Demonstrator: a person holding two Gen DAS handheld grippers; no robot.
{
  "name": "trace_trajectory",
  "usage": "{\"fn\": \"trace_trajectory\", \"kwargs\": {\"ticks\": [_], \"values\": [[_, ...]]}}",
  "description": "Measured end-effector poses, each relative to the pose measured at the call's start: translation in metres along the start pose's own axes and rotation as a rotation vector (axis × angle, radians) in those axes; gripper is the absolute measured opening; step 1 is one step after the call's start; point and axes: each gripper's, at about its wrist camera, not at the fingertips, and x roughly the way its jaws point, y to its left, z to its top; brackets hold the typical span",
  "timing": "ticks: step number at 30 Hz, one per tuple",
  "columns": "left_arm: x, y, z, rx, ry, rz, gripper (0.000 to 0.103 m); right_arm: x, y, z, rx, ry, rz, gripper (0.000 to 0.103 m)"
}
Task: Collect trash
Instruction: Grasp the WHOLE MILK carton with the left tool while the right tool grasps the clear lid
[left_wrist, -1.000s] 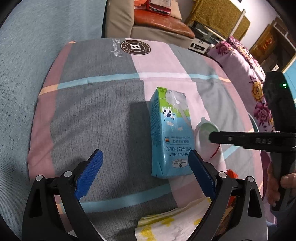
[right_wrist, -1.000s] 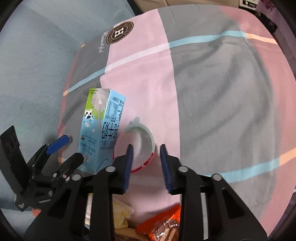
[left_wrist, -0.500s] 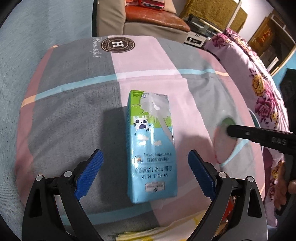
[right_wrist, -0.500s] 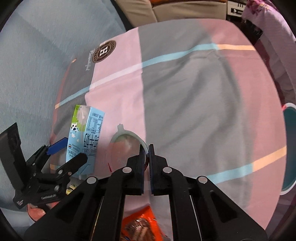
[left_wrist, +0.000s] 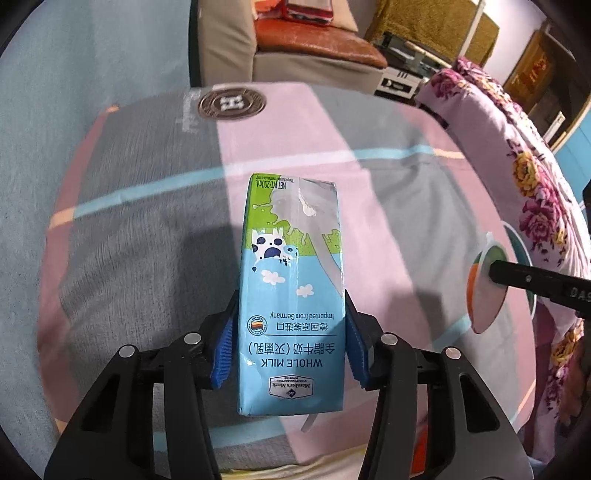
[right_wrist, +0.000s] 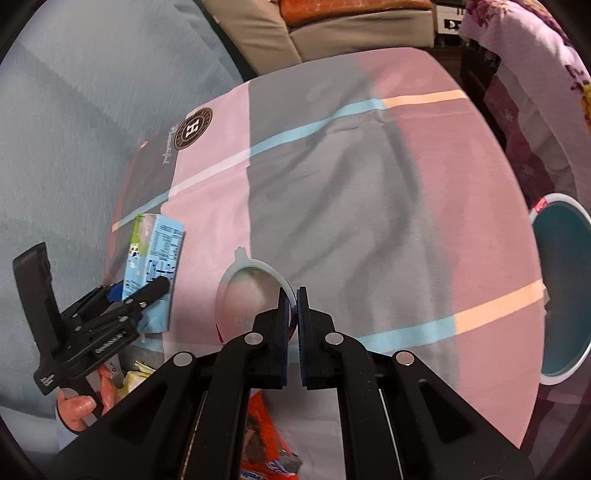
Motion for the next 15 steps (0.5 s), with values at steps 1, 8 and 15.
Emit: {"fn": "trace_trajectory", "kwargs": {"ticks": [1, 8, 15], "values": [[-0.002, -0.003, 0.001, 0.004, -0.006, 0.0, 0.051, -0.004, -0.004, -0.001, 0.004, -0.007, 0.0, 0.004], [-0.016, -0.042, 0.005, 0.057, -0.024, -0.023, 0.051, -0.027, -0.03, -0.007, 0.04, -0.062, -0.006, 0.004], [-0.023, -0.093, 0.008, 0.131, -0.033, -0.049, 0.051, -0.05, -0.061, -0.015, 0.092, -0.109, 0.007, 0.004]]}}
